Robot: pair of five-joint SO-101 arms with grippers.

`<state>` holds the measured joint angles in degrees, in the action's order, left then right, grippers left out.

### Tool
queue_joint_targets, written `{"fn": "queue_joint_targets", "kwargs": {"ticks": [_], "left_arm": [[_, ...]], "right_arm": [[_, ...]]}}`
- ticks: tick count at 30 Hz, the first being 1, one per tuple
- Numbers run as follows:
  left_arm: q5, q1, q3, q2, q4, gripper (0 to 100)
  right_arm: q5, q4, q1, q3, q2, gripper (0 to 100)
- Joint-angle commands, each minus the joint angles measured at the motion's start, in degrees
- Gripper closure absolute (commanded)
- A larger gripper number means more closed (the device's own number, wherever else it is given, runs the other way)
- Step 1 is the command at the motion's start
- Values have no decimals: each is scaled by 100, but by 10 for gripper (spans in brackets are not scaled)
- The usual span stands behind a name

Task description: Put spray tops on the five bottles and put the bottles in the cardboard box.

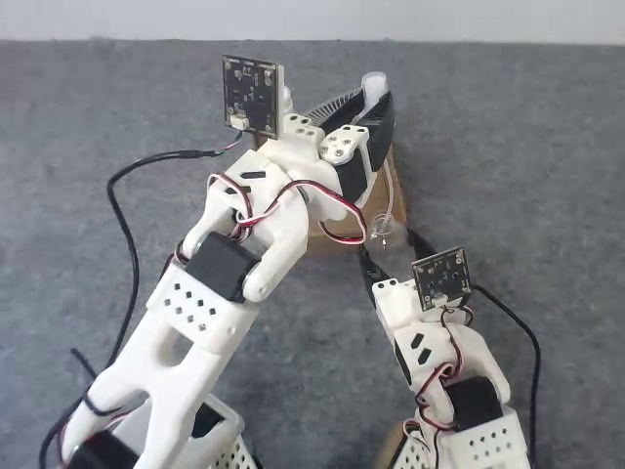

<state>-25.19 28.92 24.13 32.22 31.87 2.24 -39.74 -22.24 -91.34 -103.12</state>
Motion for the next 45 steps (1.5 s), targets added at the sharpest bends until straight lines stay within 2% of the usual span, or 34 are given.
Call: {"fn": "queue_joint_targets", "kwargs": {"ticks": [1, 8, 13, 25, 36, 45], "left_arm": [[44, 26, -180, 299, -185, 991], [44, 26, 101, 316, -88, 991], [308, 18, 145, 316, 413, 991], [308, 44, 215, 316, 1389, 991], [299, 97, 954, 316, 1090, 991], [299, 501, 1138, 316, 1046, 991]], "right_arm": [[88, 145, -4, 53, -92, 991], [88, 145, 4, 53, -92, 991], [79, 145, 4, 53, -92, 991], [53, 136, 4, 53, -92, 991], [53, 145, 4, 53, -92, 991], [62, 154, 136, 97, -101, 991]]}}
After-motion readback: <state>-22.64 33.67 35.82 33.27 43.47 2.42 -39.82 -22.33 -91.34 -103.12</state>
